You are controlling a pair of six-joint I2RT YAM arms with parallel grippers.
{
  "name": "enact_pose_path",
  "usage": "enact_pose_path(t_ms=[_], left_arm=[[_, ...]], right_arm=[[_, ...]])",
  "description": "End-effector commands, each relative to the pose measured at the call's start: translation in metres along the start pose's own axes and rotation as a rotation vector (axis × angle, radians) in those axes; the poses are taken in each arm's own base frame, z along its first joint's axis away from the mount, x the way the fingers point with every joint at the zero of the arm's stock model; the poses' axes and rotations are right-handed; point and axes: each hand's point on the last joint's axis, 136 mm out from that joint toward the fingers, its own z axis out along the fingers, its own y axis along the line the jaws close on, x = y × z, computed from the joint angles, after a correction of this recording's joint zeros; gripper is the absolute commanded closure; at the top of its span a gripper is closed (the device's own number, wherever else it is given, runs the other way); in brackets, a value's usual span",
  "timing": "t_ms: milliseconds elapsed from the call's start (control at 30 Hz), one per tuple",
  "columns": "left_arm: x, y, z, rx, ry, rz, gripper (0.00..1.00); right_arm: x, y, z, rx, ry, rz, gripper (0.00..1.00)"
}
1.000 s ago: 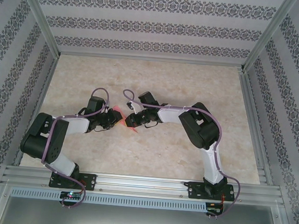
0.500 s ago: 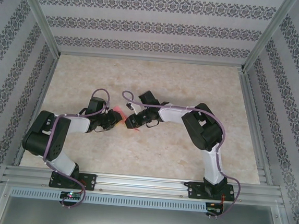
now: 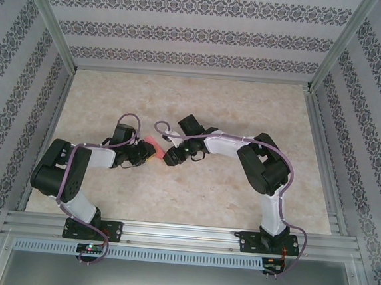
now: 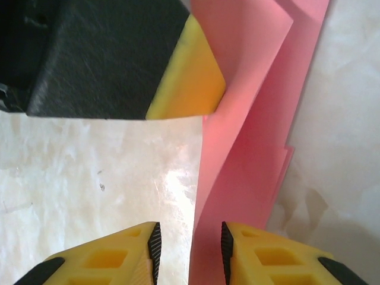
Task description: Fold a paper plane with a square sheet of paper (pick it up from the middle)
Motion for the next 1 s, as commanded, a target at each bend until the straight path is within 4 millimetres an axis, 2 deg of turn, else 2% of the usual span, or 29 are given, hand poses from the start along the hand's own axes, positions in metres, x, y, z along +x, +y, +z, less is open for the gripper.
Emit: enact_pose_path(t_ms=[0, 233, 367, 600, 733, 967], left_arm=[[-0.005, 0.0, 0.001, -0.015, -0.006, 0.019, 0.79], [-0.004, -0.001, 0.0, -0.012, -0.001, 0.023, 0.79], [-0.004, -0.005, -0.001, -0.002, 0.001, 0.027, 0.79], [-0.008, -0.024, -0.013, 0.055, -0.026, 0.076, 0.78], [-0.008, -0.037, -0.024, 0.104, -0.054, 0.115, 0.77], [-0.003, -0.048, -0.034, 0.183, -0.078, 0.15, 0.76]], right_arm=[[0.0, 0.004, -0.002, 0.001, 0.015, -0.036, 0.68], [-0.002, 0.007, 0.004, -0.034, 0.003, -0.001, 0.75], [0.002, 0.002, 0.008, -0.029, 0.016, 0.026, 0.83], [0.002, -0.004, 0.009, -0.032, -0.014, 0.079, 0.97], [-0.004, -0.002, 0.006, -0.062, -0.062, 0.128, 1.0], [-0.006, -0.003, 0.004, -0.097, -0.114, 0.216, 1.0]])
